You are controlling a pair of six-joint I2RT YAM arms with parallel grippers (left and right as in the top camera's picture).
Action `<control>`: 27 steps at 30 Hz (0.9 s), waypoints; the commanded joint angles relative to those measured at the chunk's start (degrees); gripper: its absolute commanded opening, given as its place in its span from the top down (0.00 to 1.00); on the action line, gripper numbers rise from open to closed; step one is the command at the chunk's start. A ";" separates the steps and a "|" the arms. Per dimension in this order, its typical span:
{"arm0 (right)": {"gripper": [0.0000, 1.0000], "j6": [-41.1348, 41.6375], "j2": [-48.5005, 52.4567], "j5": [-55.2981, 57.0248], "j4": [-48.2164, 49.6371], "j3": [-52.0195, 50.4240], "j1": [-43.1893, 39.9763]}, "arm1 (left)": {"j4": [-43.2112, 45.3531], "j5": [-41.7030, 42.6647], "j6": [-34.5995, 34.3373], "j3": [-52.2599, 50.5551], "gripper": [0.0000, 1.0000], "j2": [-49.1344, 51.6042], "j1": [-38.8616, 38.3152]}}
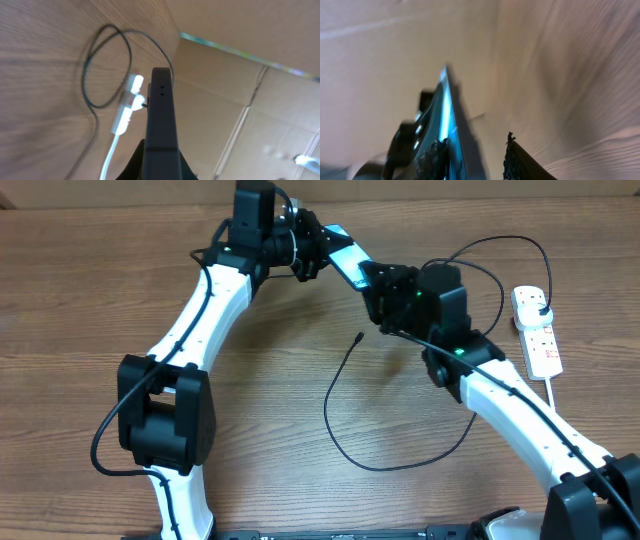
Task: Plug charger to phone and switch on socket
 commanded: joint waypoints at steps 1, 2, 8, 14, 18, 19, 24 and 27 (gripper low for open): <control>0.60 -10.27 -1.25 -0.87 -4.09 0.83 -4.85 | -3.10 1.44 16.22 0.96 0.96 -0.55 4.28; 0.60 -14.97 -1.25 -2.25 -6.08 0.83 -6.73 | -5.46 2.03 20.94 0.96 0.96 -0.55 5.51; 0.69 -40.37 -1.25 -12.31 -12.87 0.83 -12.09 | -20.61 4.44 35.78 0.96 0.96 -0.55 11.58; 0.58 -46.60 -1.25 -11.85 -20.92 0.87 -10.27 | -29.35 16.68 43.80 0.96 0.96 -0.55 17.31; 0.54 -46.77 -0.98 -7.15 -23.12 1.38 -7.30 | -31.06 22.62 43.47 0.96 0.96 -0.55 19.98; 0.56 -46.75 -0.68 -5.75 -24.02 1.88 -6.56 | -31.06 23.63 42.97 0.96 0.96 -0.55 20.33; 0.58 -47.80 4.28 -1.09 -31.71 8.92 -3.63 | -31.08 25.59 39.71 0.96 0.96 -0.55 20.81; 0.57 -48.68 9.11 -0.79 -36.28 14.91 -2.51 | -31.10 25.59 39.67 0.96 0.96 -0.55 20.79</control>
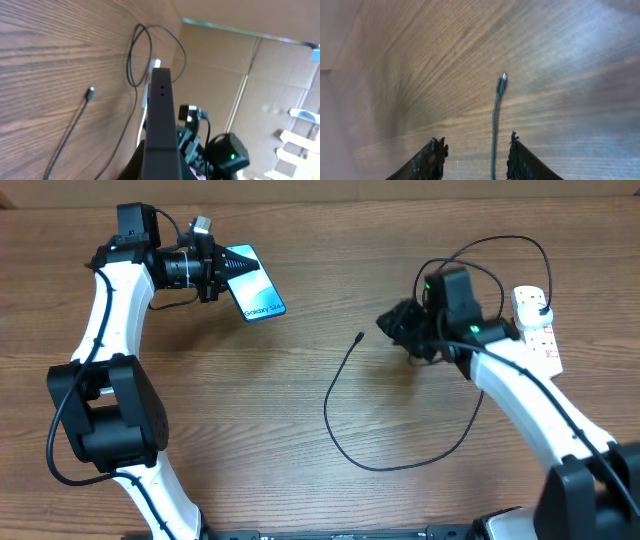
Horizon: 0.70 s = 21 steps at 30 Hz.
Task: Plug charger to phone and switch on socket
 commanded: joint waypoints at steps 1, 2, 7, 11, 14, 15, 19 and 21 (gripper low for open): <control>0.57 -2.16 5.66 2.71 -3.08 7.56 1.25 | -0.04 4.59 -0.66 0.96 0.96 -0.55 -0.17; 0.57 -2.12 7.91 2.67 -4.66 9.64 1.57 | -0.07 4.61 -0.87 0.96 0.96 -0.55 -0.17; 0.54 -1.14 15.74 0.04 -5.44 12.98 3.08 | -0.20 4.52 -1.07 0.96 0.96 -0.55 -0.17; 0.54 1.86 19.30 0.59 -4.81 12.98 4.46 | -0.20 4.39 -1.07 0.96 0.96 -0.55 -0.17; 0.52 3.45 20.98 0.81 -4.70 12.98 5.38 | -0.17 4.28 -2.25 0.96 0.96 -0.55 -0.17; 0.52 4.22 21.66 1.09 -4.52 12.98 5.64 | -0.17 4.07 -3.50 0.96 0.96 -0.55 -0.17; 0.53 5.90 23.41 1.20 -3.26 12.98 6.21 | -0.13 2.78 -5.55 0.96 0.96 -0.55 -0.17; 0.57 6.14 24.06 1.18 -2.99 12.96 6.45 | -0.15 2.03 -5.55 0.96 0.96 -0.55 -0.17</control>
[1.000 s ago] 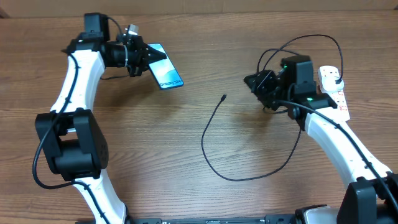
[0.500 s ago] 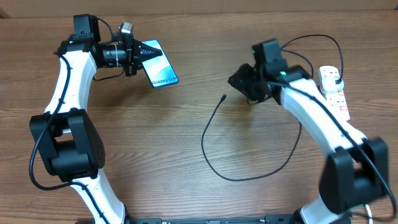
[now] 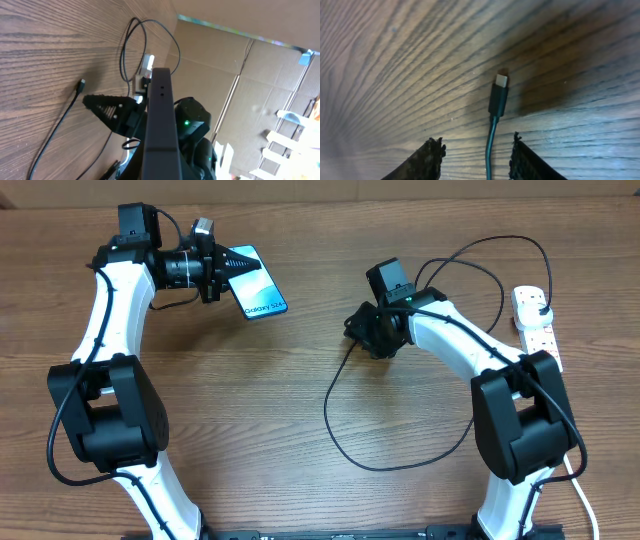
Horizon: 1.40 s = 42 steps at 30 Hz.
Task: Plug charger to phone and switch on socket
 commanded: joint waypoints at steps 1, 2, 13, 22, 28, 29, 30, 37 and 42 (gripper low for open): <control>0.58 2.14 1.75 0.37 0.37 1.01 0.55 | 0.04 0.70 -1.90 0.96 0.96 -0.55 -0.17; 0.59 2.91 2.14 0.37 0.35 0.94 0.68 | 0.04 0.68 -1.90 0.96 0.96 -0.55 -0.17; 0.64 6.38 5.70 0.83 2.78 0.76 0.98 | 0.07 0.28 -1.86 0.96 0.96 -0.55 -0.17; 0.75 6.27 8.74 0.87 3.54 0.74 0.98 | 0.04 0.28 -1.84 0.96 0.96 -0.55 -0.17; 0.96 2.12 9.22 0.81 3.91 0.76 0.96 | 0.04 0.28 -1.84 0.96 0.96 -0.55 -0.17; 0.96 0.98 9.22 0.81 4.00 0.76 0.92 | 0.04 0.28 -1.86 0.96 0.96 -0.55 -0.17; 0.96 -0.33 9.20 0.79 4.04 0.76 0.85 | 0.04 0.28 -1.84 0.96 0.96 -0.55 -0.17; 0.96 -17.51 8.09 -12.76 4.04 1.81 -1.49 | 0.04 0.28 -1.57 0.96 0.96 -0.55 -0.17; 0.96 -28.83 2.91 -29.22 4.07 2.36 -5.75 | -0.42 0.52 -1.03 0.96 0.96 -0.55 -0.22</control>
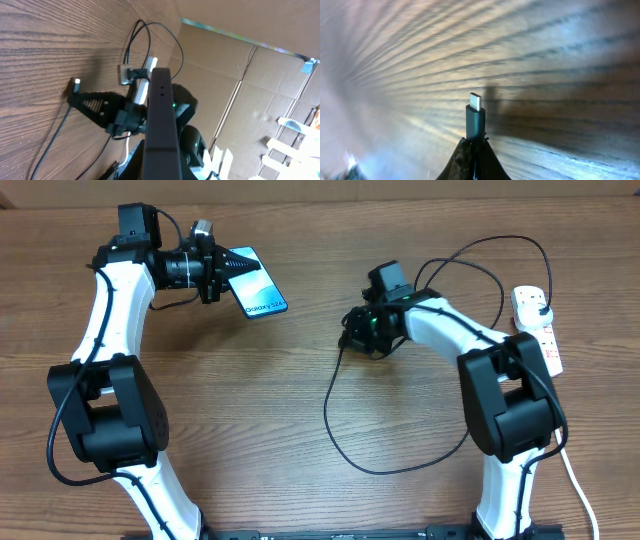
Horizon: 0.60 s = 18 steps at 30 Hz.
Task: Plug charger to phone and switch on socket
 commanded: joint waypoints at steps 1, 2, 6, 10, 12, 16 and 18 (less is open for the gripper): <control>0.96 -13.79 -5.25 -15.98 -0.46 0.92 -3.69 | -0.13 1.81 0.33 0.96 0.96 -0.55 -0.24; 0.96 -15.50 -6.91 -18.21 -0.87 0.92 -4.35 | -0.13 1.86 0.74 0.96 0.96 -0.55 -0.26; 0.96 -20.65 -13.20 -24.48 -4.02 0.92 -5.81 | -0.11 2.97 4.02 0.96 0.96 -0.55 -0.28; 0.96 -24.24 -19.04 -25.62 -10.86 0.92 -5.90 | -0.09 5.57 7.48 0.96 0.96 -0.55 -0.31; 0.96 -25.86 -21.42 -26.67 -13.92 0.92 -5.86 | -0.07 6.91 9.18 0.96 0.96 -0.55 -0.33; 0.96 -30.32 -26.25 -29.55 -21.90 0.90 -5.84 | 0.04 10.16 13.03 0.96 0.96 -0.55 -0.87; 0.96 -31.58 -27.43 -30.25 -24.87 0.42 -5.51 | 0.35 12.39 14.14 0.96 0.96 -0.55 -1.16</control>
